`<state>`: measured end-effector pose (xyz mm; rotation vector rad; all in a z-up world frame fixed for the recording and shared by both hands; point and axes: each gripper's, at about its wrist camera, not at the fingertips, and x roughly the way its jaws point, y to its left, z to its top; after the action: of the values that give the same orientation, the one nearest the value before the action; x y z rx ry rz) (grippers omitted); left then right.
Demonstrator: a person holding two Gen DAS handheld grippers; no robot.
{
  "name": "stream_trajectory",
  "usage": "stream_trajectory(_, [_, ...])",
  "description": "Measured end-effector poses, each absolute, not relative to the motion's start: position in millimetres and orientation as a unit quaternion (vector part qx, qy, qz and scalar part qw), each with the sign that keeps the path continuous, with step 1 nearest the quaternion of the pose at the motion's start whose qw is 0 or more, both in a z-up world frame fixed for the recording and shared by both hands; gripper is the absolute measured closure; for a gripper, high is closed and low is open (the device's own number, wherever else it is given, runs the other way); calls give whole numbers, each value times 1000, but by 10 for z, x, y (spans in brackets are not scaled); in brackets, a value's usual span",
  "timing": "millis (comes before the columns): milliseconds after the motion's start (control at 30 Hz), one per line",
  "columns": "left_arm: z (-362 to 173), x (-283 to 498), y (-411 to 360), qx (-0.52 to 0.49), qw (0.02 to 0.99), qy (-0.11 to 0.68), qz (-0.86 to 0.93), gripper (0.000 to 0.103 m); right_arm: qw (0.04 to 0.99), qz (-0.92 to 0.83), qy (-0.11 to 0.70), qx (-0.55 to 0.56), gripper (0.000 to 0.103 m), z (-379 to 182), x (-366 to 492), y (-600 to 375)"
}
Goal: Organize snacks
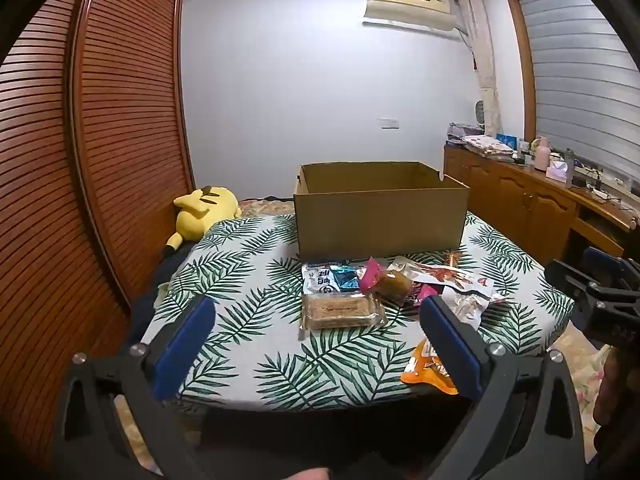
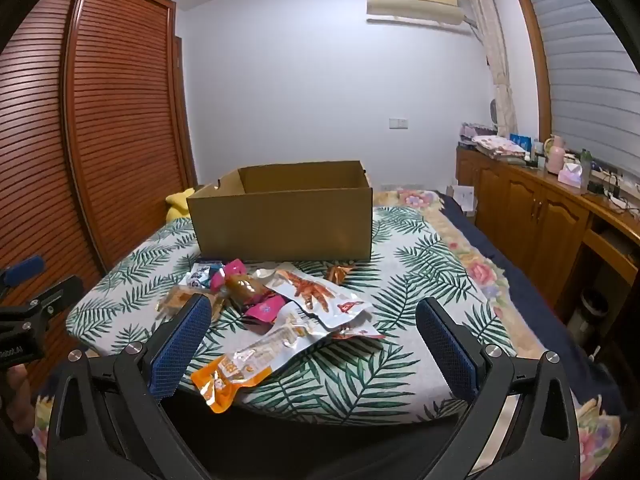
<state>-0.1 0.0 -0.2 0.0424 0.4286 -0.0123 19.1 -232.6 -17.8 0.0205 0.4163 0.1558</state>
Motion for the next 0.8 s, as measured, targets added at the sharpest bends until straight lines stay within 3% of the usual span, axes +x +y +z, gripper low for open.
stream_trajectory(800, [-27, -23, 25, 23, 977, 214, -2, 0, 976, 77, 205, 13, 0, -200, 180, -2344])
